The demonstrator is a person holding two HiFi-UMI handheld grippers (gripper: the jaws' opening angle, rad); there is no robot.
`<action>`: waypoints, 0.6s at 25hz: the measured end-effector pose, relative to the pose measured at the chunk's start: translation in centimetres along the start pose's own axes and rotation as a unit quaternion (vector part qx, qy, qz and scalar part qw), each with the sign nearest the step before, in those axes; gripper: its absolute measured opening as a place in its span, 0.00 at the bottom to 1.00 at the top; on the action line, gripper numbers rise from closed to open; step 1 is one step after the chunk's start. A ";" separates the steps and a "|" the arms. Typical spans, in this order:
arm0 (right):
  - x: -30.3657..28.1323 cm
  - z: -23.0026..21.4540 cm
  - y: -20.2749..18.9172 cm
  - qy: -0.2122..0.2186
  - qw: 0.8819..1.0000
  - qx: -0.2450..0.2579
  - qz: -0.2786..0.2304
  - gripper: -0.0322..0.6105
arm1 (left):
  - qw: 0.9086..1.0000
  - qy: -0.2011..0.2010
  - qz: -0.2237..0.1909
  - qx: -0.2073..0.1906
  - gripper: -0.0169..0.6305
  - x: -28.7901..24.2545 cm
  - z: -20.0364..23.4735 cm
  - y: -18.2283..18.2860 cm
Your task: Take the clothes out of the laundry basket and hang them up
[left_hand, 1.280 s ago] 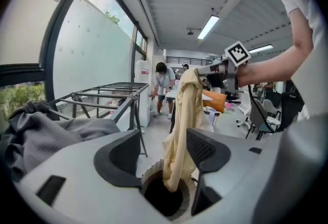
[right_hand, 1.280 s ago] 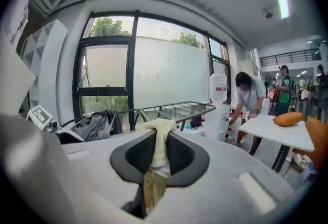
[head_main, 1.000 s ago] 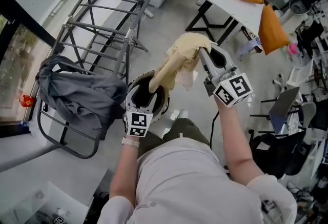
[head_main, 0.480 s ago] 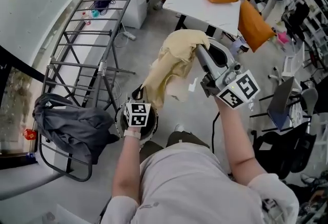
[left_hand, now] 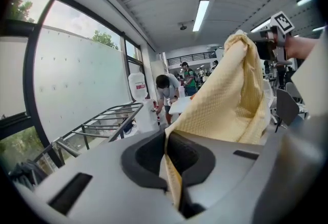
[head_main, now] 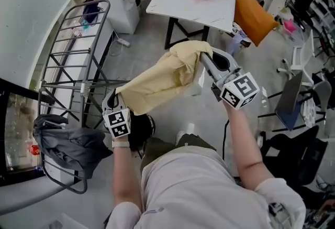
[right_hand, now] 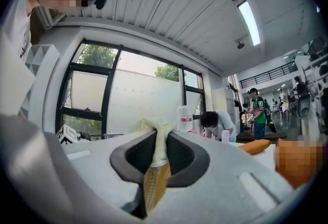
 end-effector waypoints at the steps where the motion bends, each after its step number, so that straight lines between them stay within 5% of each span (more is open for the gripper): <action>1: 0.2 -1.0 -0.9 -0.009 1.000 0.009 0.016 0.12 | 1.000 0.005 -0.002 -0.003 0.03 -0.2 0.0 0.6; 7: -1.3 -5.0 -6.1 -0.050 0.990 0.071 0.107 0.12 | 0.998 0.037 -0.016 -0.042 0.03 0.2 0.8 3.7; 15: -12.2 -6.8 -8.4 0.001 0.991 0.069 0.113 0.12 | 0.991 0.129 -0.014 -0.040 0.03 -2.2 6.7 5.0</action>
Point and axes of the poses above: the fingertips, and each gripper's own axes: x backward along the fingers, z to its left, y out of its top, the point moved 1 cm from there along x, backward along the fingers, and after that the axes turned 13 degrees about y, right-handed, at the moved point
